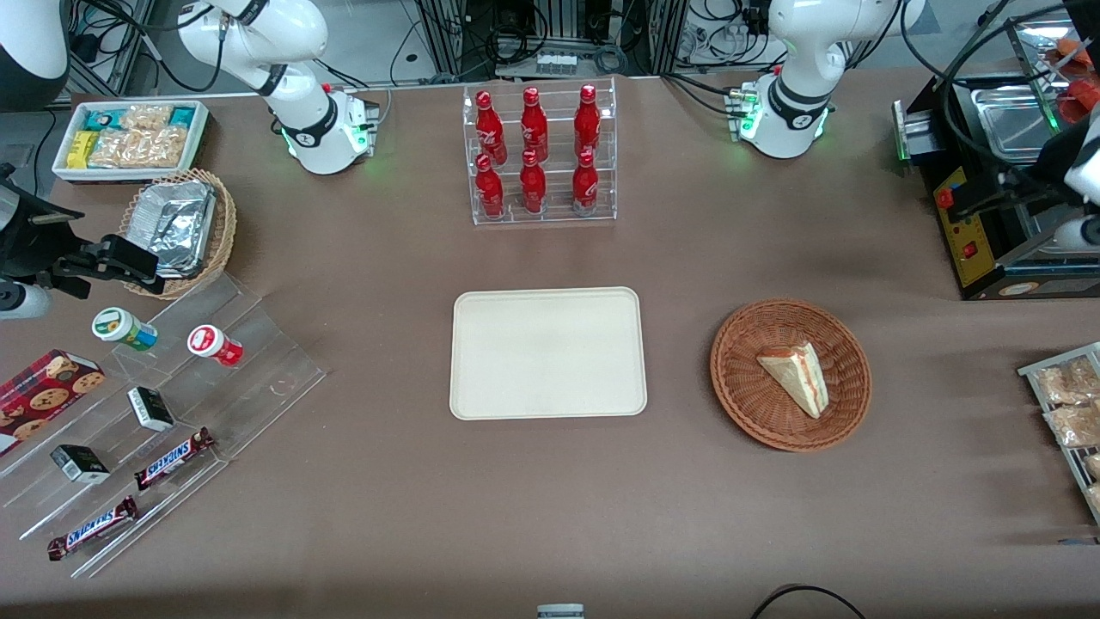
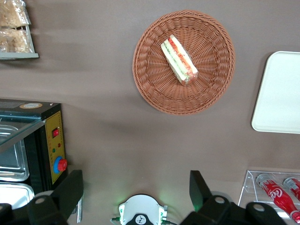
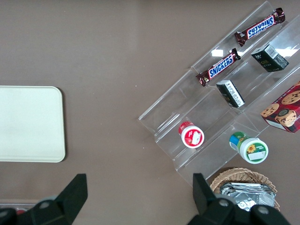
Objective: Place sandwich from basket to tray
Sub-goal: 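Move the left gripper over the sandwich in the wicker basket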
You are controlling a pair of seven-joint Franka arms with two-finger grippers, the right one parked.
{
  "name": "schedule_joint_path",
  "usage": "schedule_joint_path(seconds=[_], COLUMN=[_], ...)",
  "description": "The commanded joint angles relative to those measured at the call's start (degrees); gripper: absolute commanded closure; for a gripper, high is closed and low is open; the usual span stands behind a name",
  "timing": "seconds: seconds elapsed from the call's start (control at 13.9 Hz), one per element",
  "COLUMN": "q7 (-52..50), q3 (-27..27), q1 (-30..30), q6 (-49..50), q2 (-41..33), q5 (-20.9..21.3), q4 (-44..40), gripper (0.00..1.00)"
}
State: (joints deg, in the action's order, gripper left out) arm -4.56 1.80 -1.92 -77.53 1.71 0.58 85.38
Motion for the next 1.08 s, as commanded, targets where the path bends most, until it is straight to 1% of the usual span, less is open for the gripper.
schedule_joint_path(seconds=[0.0,0.14,0.29,0.36,0.65,0.79,1.01], q7=[-2.27,-9.55,-21.39,-25.28,-36.19,-39.80,-44.91], q3=[0.58,0.58,0.84,0.93,1.02,0.93,0.93], q1=[-0.62,-0.36,0.34,1.30,3.76,6.31,7.63], q6=[-4.18,-12.25,-19.73,-23.59,-43.01,-49.09,-55.87], q2=[3.12,3.39,5.31,6.28,6.82,7.34,8.92], q5=[0.74,0.83,0.56,0.74,0.83,0.92,1.00], q4=[0.91,6.87,11.80,14.17,27.97,32.37,35.81], gripper=[0.00,0.00,0.00,0.00,0.00,0.00,0.00])
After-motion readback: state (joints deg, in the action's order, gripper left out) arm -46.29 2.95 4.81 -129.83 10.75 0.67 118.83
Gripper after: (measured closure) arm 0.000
